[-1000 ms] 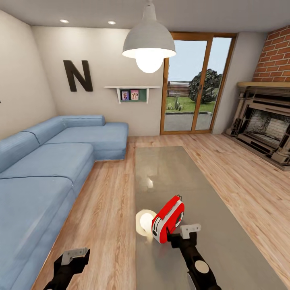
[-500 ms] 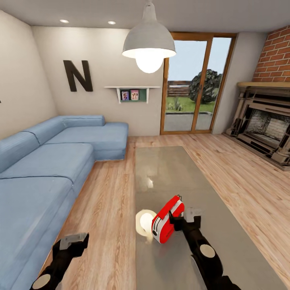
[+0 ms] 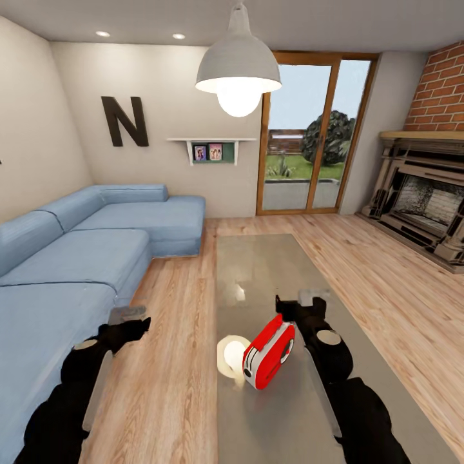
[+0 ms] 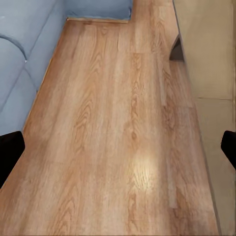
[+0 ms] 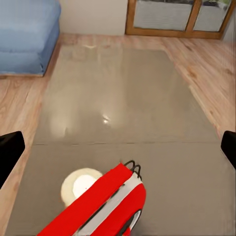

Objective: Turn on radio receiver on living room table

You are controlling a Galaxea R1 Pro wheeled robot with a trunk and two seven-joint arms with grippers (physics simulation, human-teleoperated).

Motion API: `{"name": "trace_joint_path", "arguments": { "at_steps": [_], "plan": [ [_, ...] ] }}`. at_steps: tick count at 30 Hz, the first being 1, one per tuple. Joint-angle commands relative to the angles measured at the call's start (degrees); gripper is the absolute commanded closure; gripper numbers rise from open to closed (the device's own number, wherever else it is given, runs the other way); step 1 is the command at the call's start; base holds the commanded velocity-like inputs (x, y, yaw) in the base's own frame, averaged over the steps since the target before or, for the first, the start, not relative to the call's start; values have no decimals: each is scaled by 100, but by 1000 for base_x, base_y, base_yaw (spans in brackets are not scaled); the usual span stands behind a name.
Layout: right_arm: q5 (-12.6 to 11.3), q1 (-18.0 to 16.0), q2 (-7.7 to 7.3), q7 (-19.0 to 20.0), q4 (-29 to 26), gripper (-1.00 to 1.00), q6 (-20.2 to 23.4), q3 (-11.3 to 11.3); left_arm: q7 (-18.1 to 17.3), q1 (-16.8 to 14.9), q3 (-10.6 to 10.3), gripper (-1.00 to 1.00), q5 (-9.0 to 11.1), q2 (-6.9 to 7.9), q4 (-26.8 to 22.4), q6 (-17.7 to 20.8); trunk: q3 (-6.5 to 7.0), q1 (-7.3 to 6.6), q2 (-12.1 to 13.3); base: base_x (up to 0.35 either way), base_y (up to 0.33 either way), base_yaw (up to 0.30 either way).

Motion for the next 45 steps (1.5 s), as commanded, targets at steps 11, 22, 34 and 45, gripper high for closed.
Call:
{"name": "trace_joint_path", "arguments": {
  "at_steps": [11, 22, 34, 45],
  "plan": [
    [-11, -1974, 55, 0, 385, -100, 1770, -6, 18, -2450, 7, -100, -1, 0, 2709, 419, -1, 0, 0, 0, 0, 0],
    [-45, -3633, 136, 6, 3394, -100, 1931, -396, 2, -2842, 7, -100, -9, 9, 3513, 1420, -1, 0, 0, 0, 0, 0],
    [-471, -3713, 430, 1, 3776, -100, 1938, -1119, -1, -2846, -20, -100, -18, -69, 3662, 1655, -1, 0, 0, 0, 0, 0],
    [-1614, -3714, 426, 1, 3794, -100, 1948, -1306, -8, -2846, -33, -100, -18, -45, 3647, 1657, -1, 0, 0, 0, 0, 0]
  ]
}}
